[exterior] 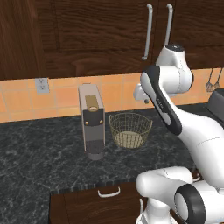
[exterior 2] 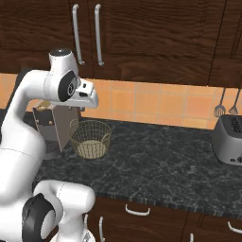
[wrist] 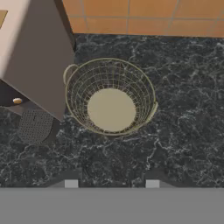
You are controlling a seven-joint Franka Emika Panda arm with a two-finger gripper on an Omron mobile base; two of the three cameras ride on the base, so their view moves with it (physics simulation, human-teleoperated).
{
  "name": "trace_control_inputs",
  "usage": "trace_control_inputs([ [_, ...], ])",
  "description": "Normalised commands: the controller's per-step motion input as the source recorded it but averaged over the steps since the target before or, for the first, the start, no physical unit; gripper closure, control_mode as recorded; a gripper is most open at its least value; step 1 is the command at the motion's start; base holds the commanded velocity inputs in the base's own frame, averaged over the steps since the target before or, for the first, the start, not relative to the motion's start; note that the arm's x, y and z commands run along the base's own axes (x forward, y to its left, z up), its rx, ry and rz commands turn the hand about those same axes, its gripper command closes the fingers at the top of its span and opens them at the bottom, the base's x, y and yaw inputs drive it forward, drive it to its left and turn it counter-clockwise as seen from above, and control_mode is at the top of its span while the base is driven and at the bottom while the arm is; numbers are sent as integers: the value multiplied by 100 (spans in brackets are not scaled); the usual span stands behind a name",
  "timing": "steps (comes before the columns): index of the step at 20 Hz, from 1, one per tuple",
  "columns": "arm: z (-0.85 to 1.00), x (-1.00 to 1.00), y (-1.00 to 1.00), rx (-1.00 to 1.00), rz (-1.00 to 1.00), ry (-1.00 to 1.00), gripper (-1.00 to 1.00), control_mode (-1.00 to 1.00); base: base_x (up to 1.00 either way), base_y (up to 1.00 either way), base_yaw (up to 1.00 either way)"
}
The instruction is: Open the cabinet, pick up the bread from the cabinet and place it in the basket. Then move the basket to the dining counter.
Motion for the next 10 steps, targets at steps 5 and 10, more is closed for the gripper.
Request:
trace_control_inputs([
  [5,14,-67,0,-1,0,-26,-100,-100,0,0,0],
  [10,96,-42,-11,0,-4,-31,-100,-100,0,0,0],
])
